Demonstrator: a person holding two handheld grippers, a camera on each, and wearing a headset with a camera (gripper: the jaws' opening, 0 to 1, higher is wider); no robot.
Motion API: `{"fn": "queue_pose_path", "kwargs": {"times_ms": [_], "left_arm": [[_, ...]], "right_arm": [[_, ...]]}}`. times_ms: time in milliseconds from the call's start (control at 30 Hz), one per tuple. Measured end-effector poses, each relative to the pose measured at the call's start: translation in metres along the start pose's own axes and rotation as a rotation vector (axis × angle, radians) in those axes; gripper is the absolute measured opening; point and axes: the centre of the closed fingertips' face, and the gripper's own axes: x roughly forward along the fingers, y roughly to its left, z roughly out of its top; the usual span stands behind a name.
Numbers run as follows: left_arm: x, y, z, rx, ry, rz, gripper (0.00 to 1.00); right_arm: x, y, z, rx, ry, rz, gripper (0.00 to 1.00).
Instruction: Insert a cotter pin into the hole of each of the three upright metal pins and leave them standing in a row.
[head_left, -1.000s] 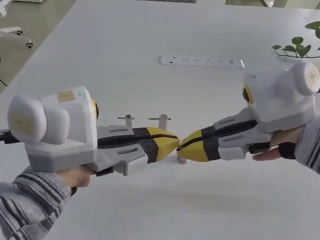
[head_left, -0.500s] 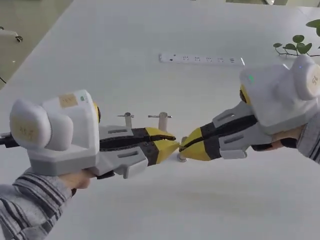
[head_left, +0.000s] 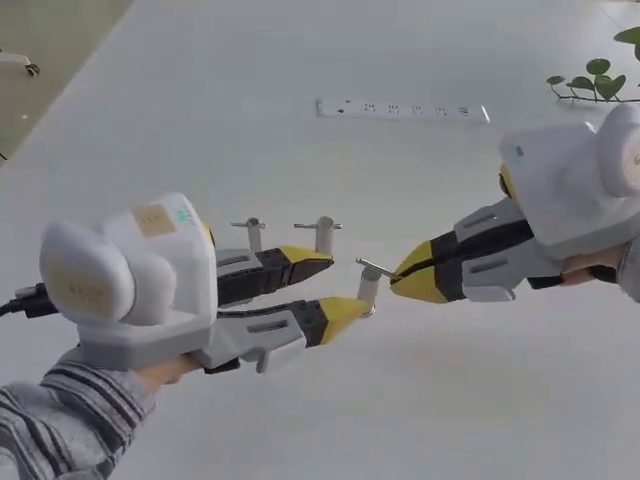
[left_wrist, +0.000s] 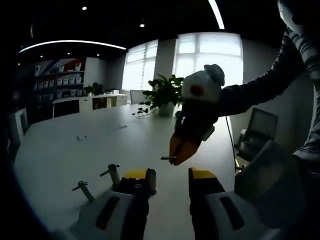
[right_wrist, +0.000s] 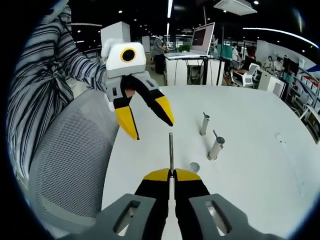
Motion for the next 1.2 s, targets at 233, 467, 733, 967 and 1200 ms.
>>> {"fn": "queue_pose_path", "kwargs": {"times_ms": [233, 467, 733, 967, 1200], "left_arm": [[0.01, 0.008, -0.013, -0.009, 0.016, 0.059, 0.33], [0.021, 0.015, -0.028, -0.04, 0.024, 0.111, 0.34], [0.037, 0.027, -0.046, -0.054, 0.075, 0.176, 0.33], [0.049, 0.033, -0.056, -0.066, 0.107, 0.184, 0.31], [0.064, 0.037, -0.061, -0.083, 0.123, 0.188, 0.28]], "right_arm": [[0.0, -0.009, -0.026, 0.001, 0.072, -0.021, 0.0], [0.002, -0.017, -0.041, 0.0, 0.106, -0.028, 0.0], [0.005, -0.029, -0.054, -0.02, 0.14, -0.028, 0.0], [0.011, -0.035, -0.06, -0.021, 0.147, -0.008, 0.0], [0.013, -0.036, -0.063, -0.023, 0.157, 0.006, 0.0]]}}
